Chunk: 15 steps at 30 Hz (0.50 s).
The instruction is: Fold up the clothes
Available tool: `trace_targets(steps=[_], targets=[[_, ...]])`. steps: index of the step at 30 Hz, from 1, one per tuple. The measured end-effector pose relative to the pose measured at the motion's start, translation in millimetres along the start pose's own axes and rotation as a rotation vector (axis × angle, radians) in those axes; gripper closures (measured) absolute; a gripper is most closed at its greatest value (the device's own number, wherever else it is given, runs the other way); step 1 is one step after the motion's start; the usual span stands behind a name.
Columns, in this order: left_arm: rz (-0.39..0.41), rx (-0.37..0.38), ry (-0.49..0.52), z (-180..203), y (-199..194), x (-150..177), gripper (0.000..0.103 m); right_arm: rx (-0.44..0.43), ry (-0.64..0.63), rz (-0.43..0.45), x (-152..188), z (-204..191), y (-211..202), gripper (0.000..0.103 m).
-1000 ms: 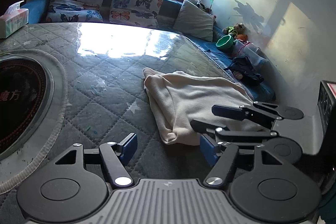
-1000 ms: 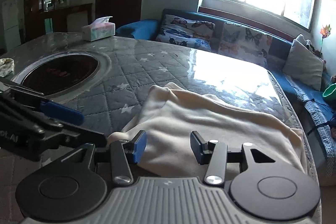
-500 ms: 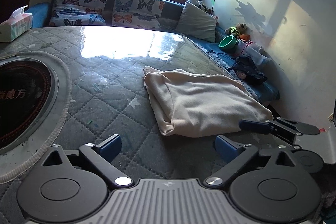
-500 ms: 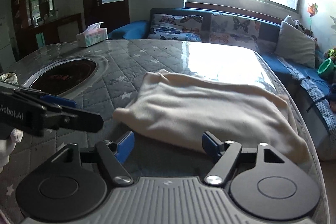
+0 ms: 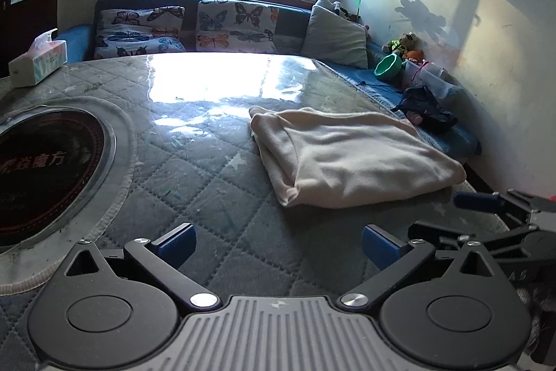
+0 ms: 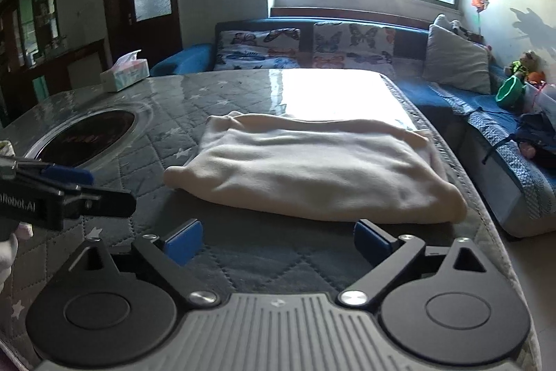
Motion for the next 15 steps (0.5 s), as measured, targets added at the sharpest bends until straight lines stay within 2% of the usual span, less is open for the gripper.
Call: trace_targets(steps=[1,10,15], targets=[[0.000,-0.007,0.007,0,-1,1,0.000,0.007,0.006,0.005,0,1,-1,0.000],[0.002,-0.073,0.013,-6,-10,11,0.000,0.064,0.093,0.029,8,14,-13,0.000],[0.002,-0.083,0.005,-7,-16,17,0.000,0.044,0.123,0.015,15,14,-16,0.000]])
Point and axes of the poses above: each gripper's, at about its wrist camera, not at the fingertips, and y roughly the way its jaws point, z to its right, x to its underside, the point moved 10 cm from there along y, roughly the way its jaws point, and after that the axes turned 2 degrees about y, right-handed, at the moved point
